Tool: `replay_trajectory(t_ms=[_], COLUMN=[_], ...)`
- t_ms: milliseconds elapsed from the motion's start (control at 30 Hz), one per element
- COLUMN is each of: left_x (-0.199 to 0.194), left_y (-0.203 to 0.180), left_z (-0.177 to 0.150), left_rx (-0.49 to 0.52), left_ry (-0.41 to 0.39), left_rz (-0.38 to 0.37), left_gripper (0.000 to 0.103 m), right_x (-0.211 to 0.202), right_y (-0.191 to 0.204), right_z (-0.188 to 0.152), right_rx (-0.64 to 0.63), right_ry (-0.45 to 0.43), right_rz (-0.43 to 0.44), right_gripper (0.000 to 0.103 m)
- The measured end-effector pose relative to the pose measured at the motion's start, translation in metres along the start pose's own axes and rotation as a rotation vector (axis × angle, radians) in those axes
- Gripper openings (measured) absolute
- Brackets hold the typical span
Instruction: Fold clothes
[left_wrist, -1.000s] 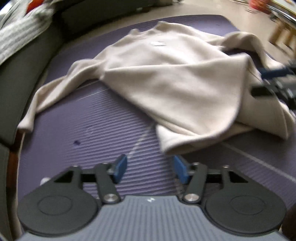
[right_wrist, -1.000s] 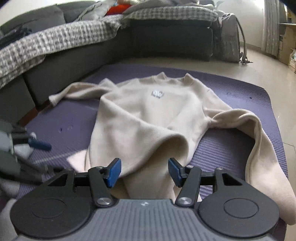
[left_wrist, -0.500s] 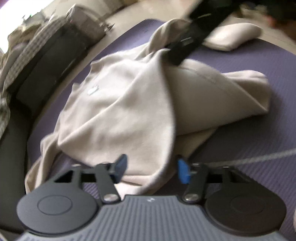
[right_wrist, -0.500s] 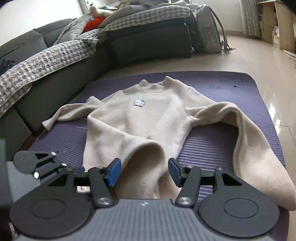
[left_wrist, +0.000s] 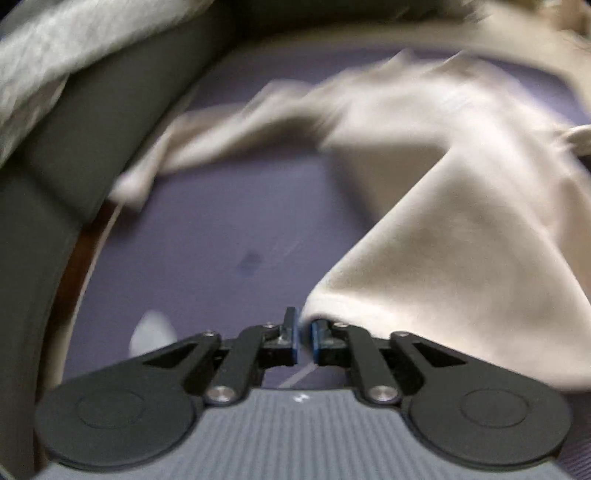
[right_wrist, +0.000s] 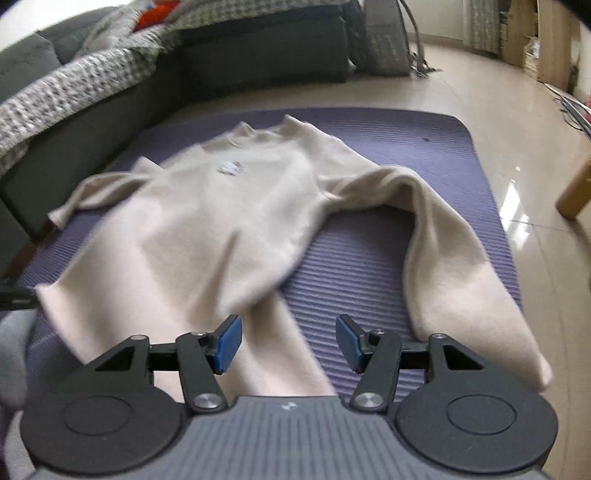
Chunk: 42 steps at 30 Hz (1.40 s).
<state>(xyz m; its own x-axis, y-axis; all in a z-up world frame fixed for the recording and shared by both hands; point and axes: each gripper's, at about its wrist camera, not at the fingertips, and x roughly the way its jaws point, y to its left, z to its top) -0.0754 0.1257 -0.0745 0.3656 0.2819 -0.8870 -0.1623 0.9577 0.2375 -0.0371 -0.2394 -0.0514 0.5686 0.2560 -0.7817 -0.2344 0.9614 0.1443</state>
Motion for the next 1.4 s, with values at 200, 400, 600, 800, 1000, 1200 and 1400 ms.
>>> replay_trajectory(t_ms=[200, 400, 600, 800, 1000, 1200, 1400], left_x=[0.012, 0.015, 0.026, 0.027, 0.025, 0.024, 0.021], left_y=[-0.001, 0.000, 0.000, -0.006, -0.008, -0.009, -0.008], left_z=[-0.011, -0.011, -0.006, -0.006, -0.004, -0.003, -0.001], left_rx=[0.079, 0.092, 0.092, 0.112, 0.120, 0.138, 0.168], left_ry=[0.042, 0.057, 0.061, 0.056, 0.053, 0.040, 0.042], left_rz=[-0.012, -0.021, -0.034, -0.029, -0.027, -0.028, -0.050], left_gripper=[0.018, 0.018, 0.018, 0.017, 0.017, 0.017, 0.008], right_x=[0.008, 0.015, -0.012, -0.003, 0.011, 0.033, 0.031], right_y=[0.005, 0.026, 0.039, 0.046, 0.051, 0.045, 0.042], right_z=[-0.008, -0.019, -0.023, -0.032, -0.028, -0.032, -0.021], right_rx=[-0.083, -0.248, -0.491, -0.607, -0.633, -0.622, -0.455], right_ry=[0.102, 0.172, 0.165, 0.232, 0.234, 0.288, 0.300], right_rz=[0.013, 0.004, 0.021, 0.084, 0.081, 0.078, 0.092], right_gripper=[0.045, 0.025, 0.025, 0.025, 0.025, 0.031, 0.010])
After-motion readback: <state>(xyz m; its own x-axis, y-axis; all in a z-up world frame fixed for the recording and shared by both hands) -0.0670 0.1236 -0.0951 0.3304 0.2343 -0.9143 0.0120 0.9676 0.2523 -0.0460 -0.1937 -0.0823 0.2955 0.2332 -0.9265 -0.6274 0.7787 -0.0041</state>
